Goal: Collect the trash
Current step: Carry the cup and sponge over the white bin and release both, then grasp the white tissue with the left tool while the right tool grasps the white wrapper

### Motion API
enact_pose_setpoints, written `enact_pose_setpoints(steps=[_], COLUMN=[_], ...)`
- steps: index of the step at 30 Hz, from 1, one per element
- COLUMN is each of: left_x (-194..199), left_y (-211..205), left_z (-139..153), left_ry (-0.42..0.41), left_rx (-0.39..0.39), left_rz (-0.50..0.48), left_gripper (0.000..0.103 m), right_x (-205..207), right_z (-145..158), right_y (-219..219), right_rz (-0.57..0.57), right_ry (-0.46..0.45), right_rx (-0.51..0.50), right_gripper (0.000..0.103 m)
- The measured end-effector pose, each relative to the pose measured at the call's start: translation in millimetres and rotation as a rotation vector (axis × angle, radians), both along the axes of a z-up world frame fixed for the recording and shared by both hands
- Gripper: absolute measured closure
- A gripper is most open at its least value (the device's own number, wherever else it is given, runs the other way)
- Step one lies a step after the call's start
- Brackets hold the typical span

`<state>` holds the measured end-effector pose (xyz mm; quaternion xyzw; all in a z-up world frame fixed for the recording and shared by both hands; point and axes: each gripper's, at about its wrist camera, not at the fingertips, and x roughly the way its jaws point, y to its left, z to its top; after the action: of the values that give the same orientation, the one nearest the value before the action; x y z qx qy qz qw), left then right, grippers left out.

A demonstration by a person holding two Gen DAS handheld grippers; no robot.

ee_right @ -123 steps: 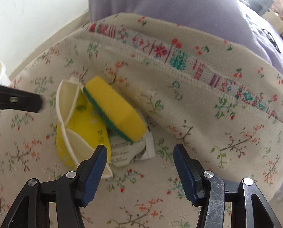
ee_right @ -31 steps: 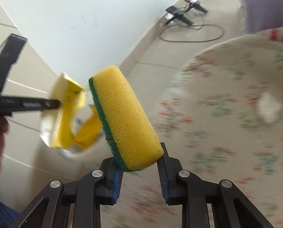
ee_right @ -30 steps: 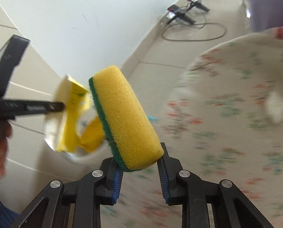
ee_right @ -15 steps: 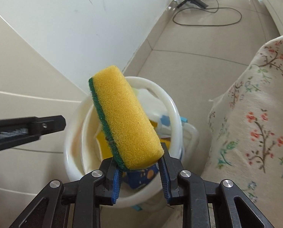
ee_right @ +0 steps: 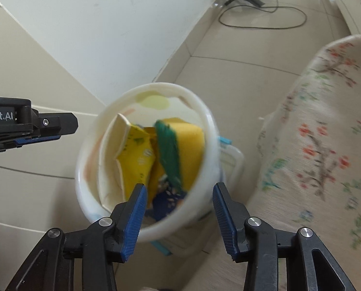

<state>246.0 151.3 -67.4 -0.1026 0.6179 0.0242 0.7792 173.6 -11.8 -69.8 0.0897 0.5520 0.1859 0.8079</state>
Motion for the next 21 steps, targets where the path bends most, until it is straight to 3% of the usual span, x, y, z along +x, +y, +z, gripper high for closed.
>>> enact_pose_setpoints(steps=[10, 16, 21], left_x=[-1, -1, 0], left_y=[-31, -59, -88], left_z=[10, 16, 20], left_ry=[-0.017, -0.033, -0.043], left_rx=[-0.033, -0.033, -0.025], left_rz=[-0.045, -0.093, -0.145], left_gripper=[0.079, 0.077, 0.069], right_x=[-20, -34, -48], right_z=[20, 34, 39], right_y=[-80, -175, -248], right_rz=[-0.111, -0.365, -0.585], right_ry=[-0.007, 0.003, 0.0], right_rx=[0.023, 0.078, 0.07], right_gripper=[0.053, 0.05, 0.047])
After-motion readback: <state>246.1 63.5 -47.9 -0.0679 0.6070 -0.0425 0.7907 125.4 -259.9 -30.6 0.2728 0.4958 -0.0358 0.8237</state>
